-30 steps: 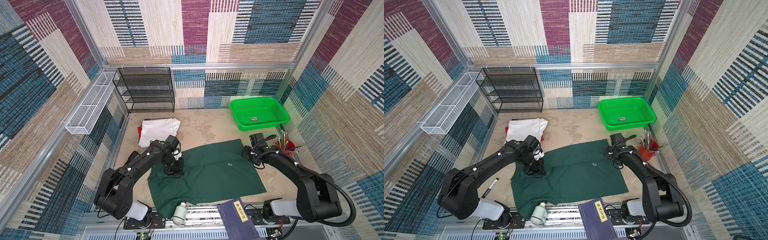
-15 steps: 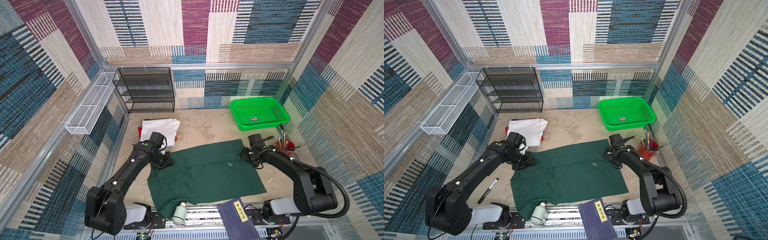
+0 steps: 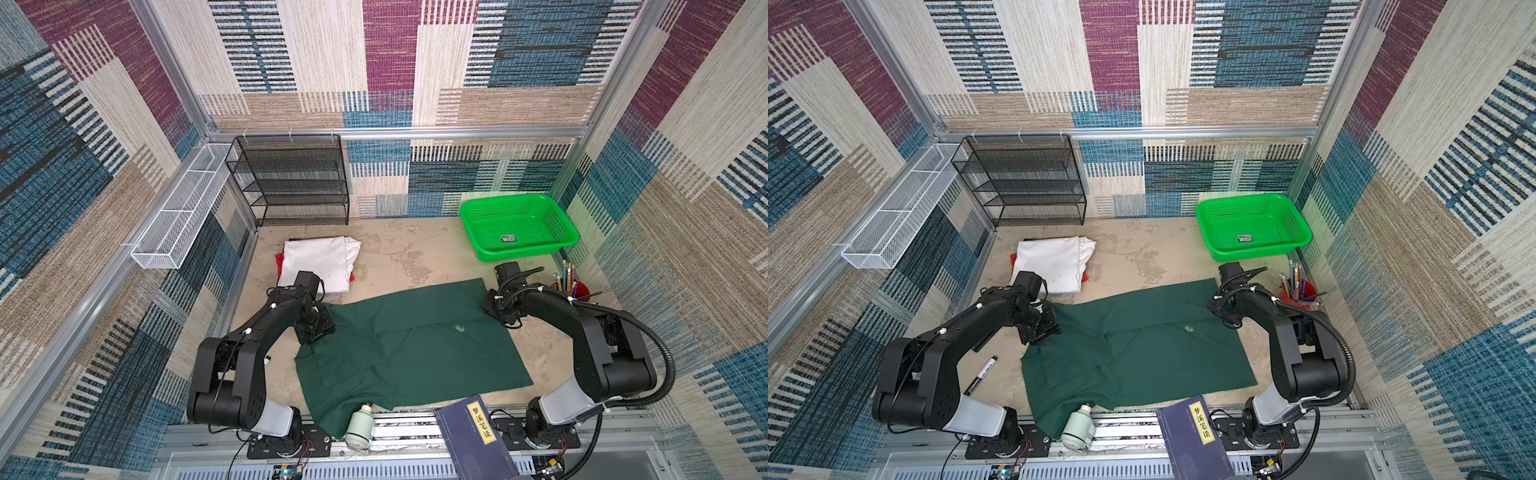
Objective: Fold and stack the t-shirts
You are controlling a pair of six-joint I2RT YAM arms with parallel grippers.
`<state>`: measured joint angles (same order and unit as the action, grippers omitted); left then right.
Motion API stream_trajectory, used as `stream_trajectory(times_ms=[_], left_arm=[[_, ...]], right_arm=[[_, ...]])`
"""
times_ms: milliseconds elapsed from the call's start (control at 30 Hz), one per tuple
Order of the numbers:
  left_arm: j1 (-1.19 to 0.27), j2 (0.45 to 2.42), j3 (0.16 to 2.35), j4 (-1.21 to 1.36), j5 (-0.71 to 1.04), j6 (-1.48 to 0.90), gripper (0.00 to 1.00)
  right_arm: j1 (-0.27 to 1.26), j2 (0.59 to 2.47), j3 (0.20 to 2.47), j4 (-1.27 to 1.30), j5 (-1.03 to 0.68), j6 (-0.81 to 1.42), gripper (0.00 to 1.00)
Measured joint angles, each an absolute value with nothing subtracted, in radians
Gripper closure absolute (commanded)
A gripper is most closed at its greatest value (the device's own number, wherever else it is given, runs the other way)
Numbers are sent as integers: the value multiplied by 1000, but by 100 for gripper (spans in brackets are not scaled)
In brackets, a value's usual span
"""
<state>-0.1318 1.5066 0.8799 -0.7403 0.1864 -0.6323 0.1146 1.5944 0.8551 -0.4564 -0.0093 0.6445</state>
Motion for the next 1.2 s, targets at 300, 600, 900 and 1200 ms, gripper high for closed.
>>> stream_trajectory(times_ms=[300,600,900,1200], left_arm=[[-131,1554,835,-700,171,-710,58],[-131,1544,810,-689,160,-756,59],[-131,1544,809,-689,157,-772,60],[-131,1477,900,-808,76,-754,58]], right_arm=[[109,1621,869,-436,-56,644,100],[81,1570,925,-473,-16,577,100],[81,1560,968,-500,115,443,83],[83,1524,1027,-538,139,400,48]])
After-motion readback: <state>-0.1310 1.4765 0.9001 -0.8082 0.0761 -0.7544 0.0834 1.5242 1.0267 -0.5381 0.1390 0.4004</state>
